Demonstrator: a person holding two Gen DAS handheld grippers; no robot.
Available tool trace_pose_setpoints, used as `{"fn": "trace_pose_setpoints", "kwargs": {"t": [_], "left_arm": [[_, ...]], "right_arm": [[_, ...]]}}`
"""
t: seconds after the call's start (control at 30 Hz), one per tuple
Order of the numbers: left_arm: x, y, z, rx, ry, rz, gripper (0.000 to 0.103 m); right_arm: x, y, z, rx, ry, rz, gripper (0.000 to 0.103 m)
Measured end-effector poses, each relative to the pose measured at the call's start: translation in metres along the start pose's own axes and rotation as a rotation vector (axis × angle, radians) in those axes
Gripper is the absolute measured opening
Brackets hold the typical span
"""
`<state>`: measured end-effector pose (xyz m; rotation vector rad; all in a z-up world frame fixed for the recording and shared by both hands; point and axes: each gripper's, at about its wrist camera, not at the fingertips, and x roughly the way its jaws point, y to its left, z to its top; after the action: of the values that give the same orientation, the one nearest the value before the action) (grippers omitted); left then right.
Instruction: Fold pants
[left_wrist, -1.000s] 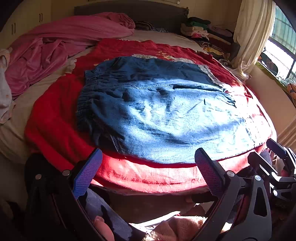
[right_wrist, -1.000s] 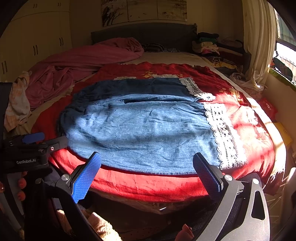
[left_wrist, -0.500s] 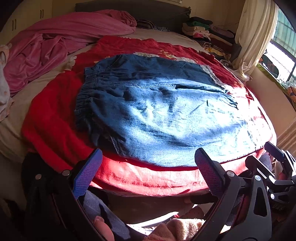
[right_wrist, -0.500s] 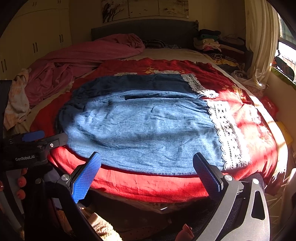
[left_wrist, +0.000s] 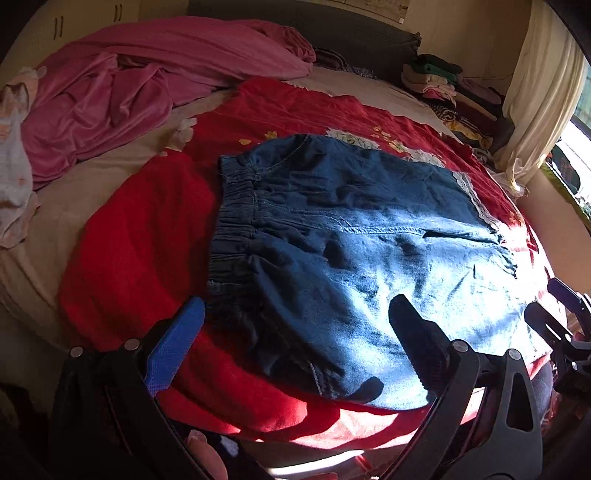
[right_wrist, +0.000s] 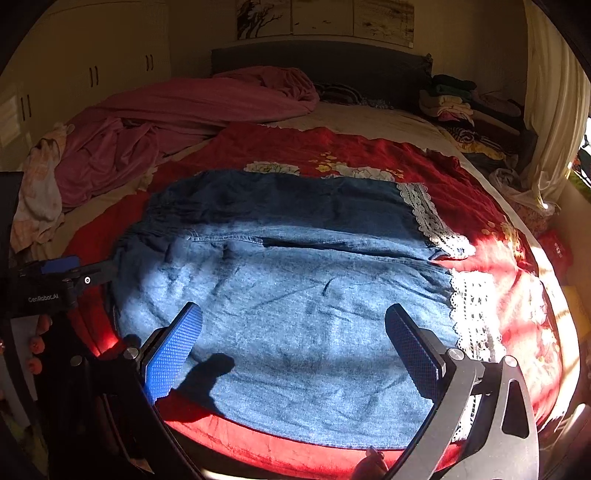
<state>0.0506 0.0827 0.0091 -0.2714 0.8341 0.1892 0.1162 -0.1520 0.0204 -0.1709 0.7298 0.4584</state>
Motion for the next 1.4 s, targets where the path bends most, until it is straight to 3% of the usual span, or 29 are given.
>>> {"fn": "trace_pose_setpoints", "kwargs": {"t": [0.33,0.63,0.97,1.07,1.17,1.3,1.4], "left_arm": [[0.031,0.049,0.061,-0.058,-0.024,0.069,0.094],[0.077,0.072,0.114,-0.058,0.018,0.05,0.094],[0.146,0.085,0.134,0.028,0.111,0.04,0.094],[0.156,0.089,0.134,0.019,0.119,0.009,0.093],[0.163,0.089,0.134,0.021,0.124,-0.022,0.08],[0.165,0.083,0.132,0.031,0.107,-0.054,0.047],[0.16,0.079,0.131,0.044,0.084,-0.058,0.034]], "right_arm": [[0.054,-0.006,0.059,-0.017,0.026,0.034,0.099],[0.109,-0.003,0.108,-0.142,0.059,-0.005,0.099],[0.176,0.006,0.149,-0.23,0.145,0.03,0.099],[0.194,0.01,0.159,-0.286,0.163,-0.005,0.099],[0.214,0.011,0.167,-0.305,0.196,0.001,0.099],[0.235,0.016,0.174,-0.355,0.216,0.019,0.099],[0.25,0.023,0.179,-0.387,0.234,0.036,0.098]]}}
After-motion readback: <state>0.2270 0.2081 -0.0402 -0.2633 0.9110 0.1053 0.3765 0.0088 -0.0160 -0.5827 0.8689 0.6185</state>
